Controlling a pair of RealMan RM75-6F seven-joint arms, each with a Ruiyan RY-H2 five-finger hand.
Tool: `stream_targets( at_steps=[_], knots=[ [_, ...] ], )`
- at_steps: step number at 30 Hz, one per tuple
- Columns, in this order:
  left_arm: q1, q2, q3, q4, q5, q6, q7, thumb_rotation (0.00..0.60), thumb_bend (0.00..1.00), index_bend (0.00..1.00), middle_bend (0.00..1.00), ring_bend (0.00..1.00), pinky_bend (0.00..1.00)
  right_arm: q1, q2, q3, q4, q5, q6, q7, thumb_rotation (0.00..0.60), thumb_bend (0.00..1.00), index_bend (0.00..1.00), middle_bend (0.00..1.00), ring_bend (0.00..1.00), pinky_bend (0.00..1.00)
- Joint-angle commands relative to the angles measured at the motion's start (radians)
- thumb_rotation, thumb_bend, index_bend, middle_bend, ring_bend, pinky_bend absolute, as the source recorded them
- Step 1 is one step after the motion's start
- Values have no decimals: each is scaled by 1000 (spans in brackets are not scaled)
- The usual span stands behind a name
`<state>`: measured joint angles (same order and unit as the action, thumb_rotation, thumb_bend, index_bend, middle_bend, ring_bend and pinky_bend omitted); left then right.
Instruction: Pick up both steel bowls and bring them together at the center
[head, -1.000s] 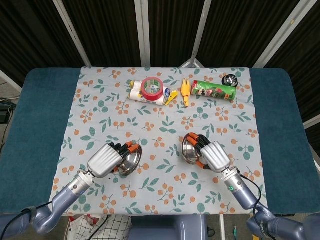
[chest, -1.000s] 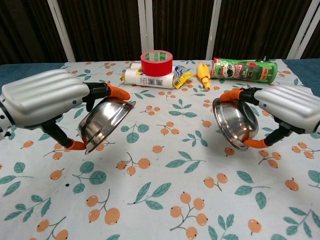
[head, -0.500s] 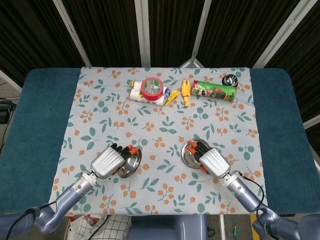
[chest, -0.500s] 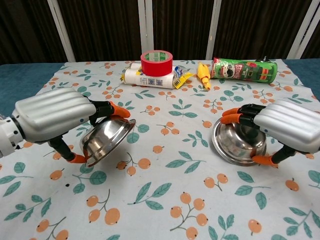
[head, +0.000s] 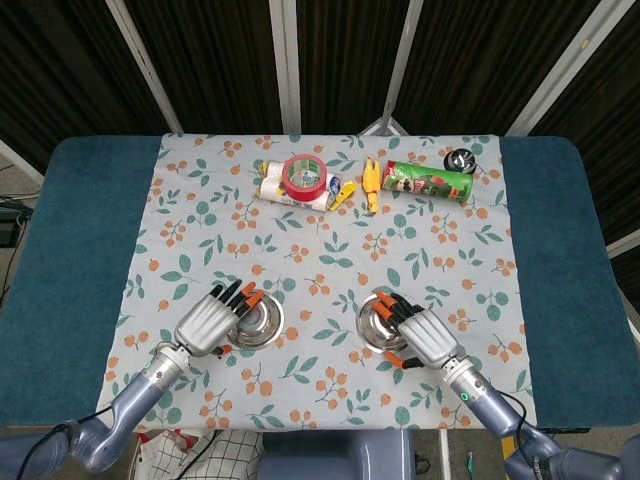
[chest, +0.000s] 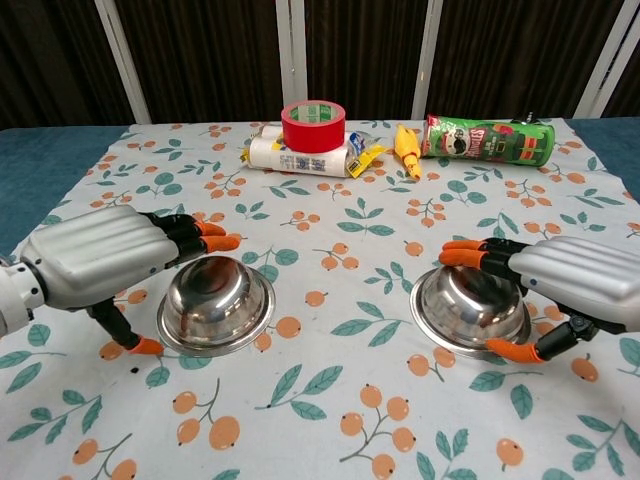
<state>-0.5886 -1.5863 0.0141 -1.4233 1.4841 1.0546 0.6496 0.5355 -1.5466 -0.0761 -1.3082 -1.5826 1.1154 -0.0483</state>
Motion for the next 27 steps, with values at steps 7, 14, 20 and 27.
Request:
stream_targets(
  at_steps=[7, 14, 20, 27],
  knots=[
    [30, 47, -8, -104, 25, 74, -54, 338, 8, 0, 0, 0, 185, -31, 91, 6, -161, -17, 65, 36, 298, 360, 0, 0, 0, 301],
    [147, 182, 49, -194, 187, 345, -275, 334, 16, 0, 0, 0, 128, -114, 205, 7, -279, -94, 267, -29, 418, 359, 0, 0, 0, 144],
    [298, 268, 123, -194, 237, 554, -341, 338, 29, 0, 0, 0, 92, -253, 353, -23, -370, 1, 377, -278, 522, 359, 0, 0, 0, 60],
    [476, 310, 165, -123, 175, 720, -377, 376, 44, 0, 0, 0, 75, -423, 368, 7, -323, 138, 557, -292, 569, 359, 0, 0, 0, 58]
  ],
)
